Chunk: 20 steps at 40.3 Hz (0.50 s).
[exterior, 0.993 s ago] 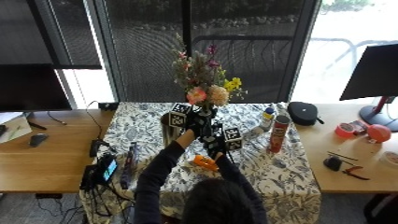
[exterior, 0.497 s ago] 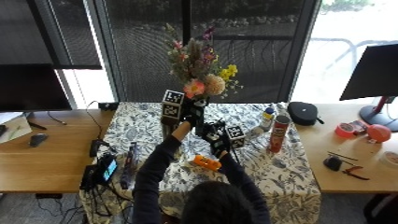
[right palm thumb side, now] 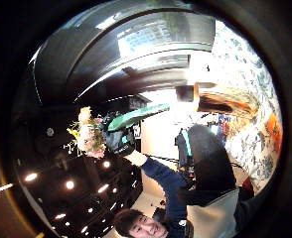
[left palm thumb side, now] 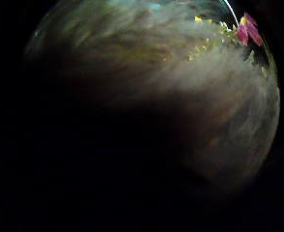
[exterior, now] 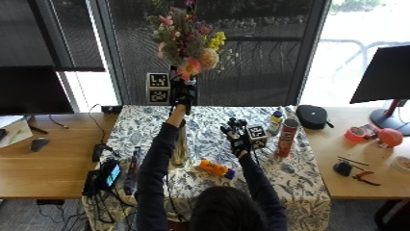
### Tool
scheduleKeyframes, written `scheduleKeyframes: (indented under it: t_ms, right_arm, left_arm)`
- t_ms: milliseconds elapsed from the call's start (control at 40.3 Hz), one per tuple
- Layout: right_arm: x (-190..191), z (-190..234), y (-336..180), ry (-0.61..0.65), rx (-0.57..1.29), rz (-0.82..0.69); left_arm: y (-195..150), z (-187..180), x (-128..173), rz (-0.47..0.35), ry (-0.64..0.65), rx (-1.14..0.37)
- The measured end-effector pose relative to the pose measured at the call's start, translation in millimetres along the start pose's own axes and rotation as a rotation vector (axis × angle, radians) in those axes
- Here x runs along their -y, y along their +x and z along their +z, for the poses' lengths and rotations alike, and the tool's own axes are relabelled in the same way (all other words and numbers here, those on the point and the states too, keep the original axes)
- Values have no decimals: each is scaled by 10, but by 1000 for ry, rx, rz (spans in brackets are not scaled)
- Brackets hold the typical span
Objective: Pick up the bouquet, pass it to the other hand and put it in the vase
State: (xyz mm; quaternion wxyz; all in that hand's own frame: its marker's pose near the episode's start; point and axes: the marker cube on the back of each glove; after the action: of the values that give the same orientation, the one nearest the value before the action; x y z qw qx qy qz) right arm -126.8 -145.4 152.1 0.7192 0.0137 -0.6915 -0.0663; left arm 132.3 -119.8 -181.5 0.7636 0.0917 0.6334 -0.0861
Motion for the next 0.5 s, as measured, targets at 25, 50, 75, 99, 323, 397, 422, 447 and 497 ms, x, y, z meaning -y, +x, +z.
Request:
scheduleKeyframes:
  t_ms: [25,50,75,99,323,397,422,447,497]
  right_arm:
    - [14,-22,-1,1,3,4]
    - [15,-40,-18,2,5,8]
    - [9,-55,-41,2,6,13]
    - [2,-71,-64,3,3,15]
    - [-27,-188,-210,33,-35,20]
    - [-48,-216,-257,40,-34,21]
    - [-42,-228,-256,44,-36,19]
    - [-33,-241,-250,48,-39,18]
    - [-16,-263,-236,55,-45,19]
  left_arm:
    - [19,-22,3,0,7,-1]
    - [30,-43,13,1,16,-1]
    - [33,-62,29,2,25,0]
    - [33,-79,46,3,33,-1]
    - [14,-210,132,-16,72,-15]
    - [-8,-261,160,-27,76,-14]
    - [-7,-275,155,-36,73,-17]
    - [-4,-286,149,-44,68,-20]
    - [-10,-306,150,-52,62,-24]
